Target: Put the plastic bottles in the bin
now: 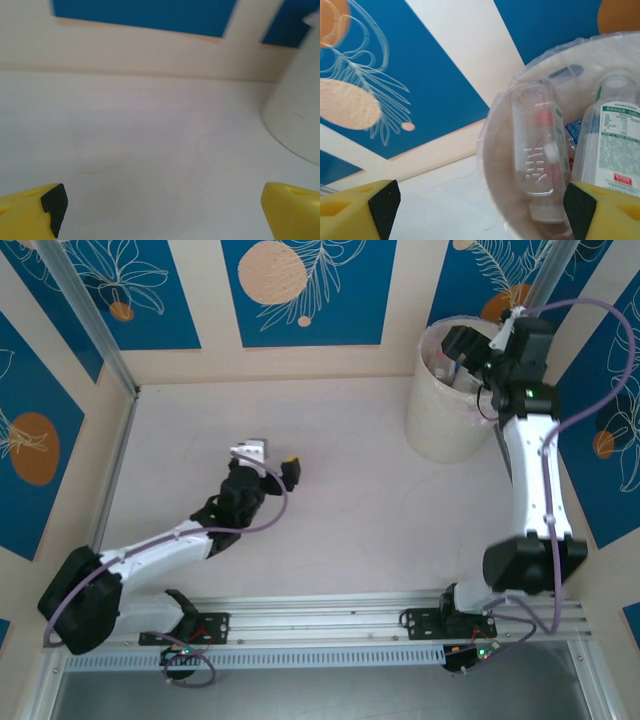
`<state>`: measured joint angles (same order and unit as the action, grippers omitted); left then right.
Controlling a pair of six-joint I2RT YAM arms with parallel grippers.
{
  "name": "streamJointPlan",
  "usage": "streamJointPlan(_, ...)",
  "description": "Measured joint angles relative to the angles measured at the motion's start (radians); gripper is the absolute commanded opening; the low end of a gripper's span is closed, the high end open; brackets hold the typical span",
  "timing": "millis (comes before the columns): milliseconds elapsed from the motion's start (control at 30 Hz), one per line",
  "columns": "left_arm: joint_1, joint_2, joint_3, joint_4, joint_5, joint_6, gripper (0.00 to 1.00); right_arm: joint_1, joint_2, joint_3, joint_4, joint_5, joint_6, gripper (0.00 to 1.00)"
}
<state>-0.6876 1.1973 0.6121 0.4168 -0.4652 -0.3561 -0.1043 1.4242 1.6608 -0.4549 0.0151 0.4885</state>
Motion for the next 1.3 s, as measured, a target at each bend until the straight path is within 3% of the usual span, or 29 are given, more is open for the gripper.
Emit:
streamJointPlan(67, 0.055, -0.07, -0.021, -0.045, -0.048, 0.011, 1.0, 0.0, -0.132, -0.151, 0.063, -0.006, -0.013, 0.99)
streamJointPlan(333, 0.285, -0.288, -0.12, -0.162, -0.179, 0.075, 1.0, 0.0, -0.51, -0.705, 0.239, -0.007, -0.138, 0.99)
streamJointPlan(533, 0.426, -0.245, -0.19, -0.149, -0.187, 0.148, 1.0, 0.0, -0.632, -1.075, 0.37, 0.045, -0.165, 0.99)
streamJointPlan(767, 0.571, 0.01, -0.225, 0.003, -0.03, 0.237, 1.0, 0.0, -0.581, -1.36, 0.533, 0.159, -0.13, 0.99)
streamJointPlan(1100, 0.583, 0.315, -0.213, 0.291, 0.264, 0.368, 1.0, 0.013, -0.318, -1.335, 0.734, 0.16, -0.18, 0.99)
streamJointPlan(1300, 0.583, 0.338, -0.242, 0.403, 0.233, 0.365, 1.0, 0.034, -0.181, -1.304, 0.86, 0.138, -0.23, 0.99)
